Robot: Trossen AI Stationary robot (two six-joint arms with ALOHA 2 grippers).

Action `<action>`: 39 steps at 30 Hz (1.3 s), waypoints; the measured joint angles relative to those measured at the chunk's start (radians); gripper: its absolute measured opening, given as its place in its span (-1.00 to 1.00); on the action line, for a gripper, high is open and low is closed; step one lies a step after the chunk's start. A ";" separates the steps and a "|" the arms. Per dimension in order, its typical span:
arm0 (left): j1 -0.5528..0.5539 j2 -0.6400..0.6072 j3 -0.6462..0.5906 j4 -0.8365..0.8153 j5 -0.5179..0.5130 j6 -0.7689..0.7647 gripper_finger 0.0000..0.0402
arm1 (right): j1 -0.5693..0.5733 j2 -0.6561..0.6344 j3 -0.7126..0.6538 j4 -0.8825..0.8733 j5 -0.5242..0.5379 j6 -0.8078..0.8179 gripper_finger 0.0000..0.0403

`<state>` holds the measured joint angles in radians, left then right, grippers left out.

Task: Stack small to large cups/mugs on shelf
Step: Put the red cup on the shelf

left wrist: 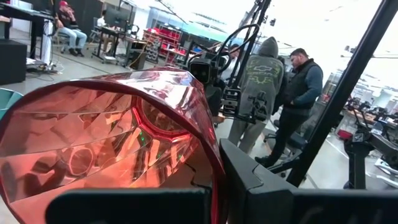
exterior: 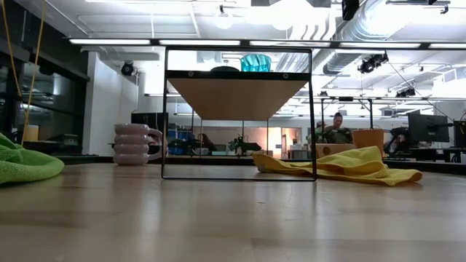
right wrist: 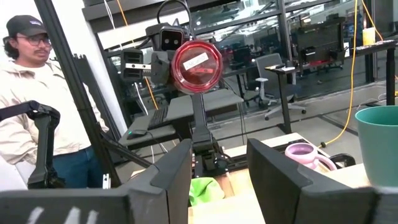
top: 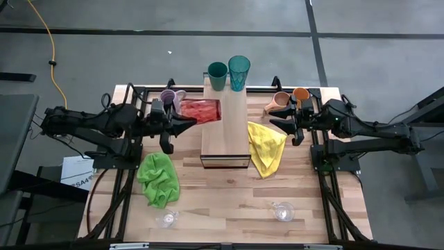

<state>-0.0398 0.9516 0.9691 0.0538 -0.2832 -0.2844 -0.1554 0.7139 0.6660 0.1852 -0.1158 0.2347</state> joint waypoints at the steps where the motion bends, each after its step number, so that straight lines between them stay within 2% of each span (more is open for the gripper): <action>1: 0.000 0.000 0.000 0.000 0.000 0.000 -1.00 | 0.000 0.000 0.000 0.000 0.000 0.000 -0.27; 8: 0.014 0.000 0.000 -0.001 -0.001 -0.005 -1.00 | 0.000 0.000 0.000 0.000 0.000 0.000 -0.27; 11: 0.067 0.011 0.048 -0.090 0.003 -0.048 -1.00 | 0.000 0.000 0.000 0.000 0.000 0.000 -0.27; 14: 0.130 0.059 0.162 -0.264 0.004 -0.068 -1.00 | 0.000 0.000 0.000 0.000 0.000 0.000 -0.27; 17: 0.214 0.152 0.335 -0.480 0.060 -0.074 -1.00 | 0.000 0.000 0.000 0.000 0.000 0.000 -0.27; 23: 0.384 0.434 0.728 -0.986 0.173 -0.057 -1.00 | 0.000 0.000 0.000 -0.002 0.000 0.000 -0.27; 27: 0.469 0.630 0.952 -1.259 0.230 -0.034 -1.00 | 0.000 0.000 0.000 -0.005 0.000 0.000 -0.27; 32: 0.513 0.812 1.124 -1.369 0.229 0.012 -1.00 | 0.000 0.000 0.000 -0.008 0.000 0.000 -0.27; 39: 0.518 0.946 1.236 -1.443 0.209 0.023 -1.00 | 0.000 0.000 0.000 -0.015 0.000 0.000 -0.27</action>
<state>0.4778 1.8977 2.2054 -1.3890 -0.0744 -0.2616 -0.1553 0.7143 0.6660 0.1701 -0.1158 0.2348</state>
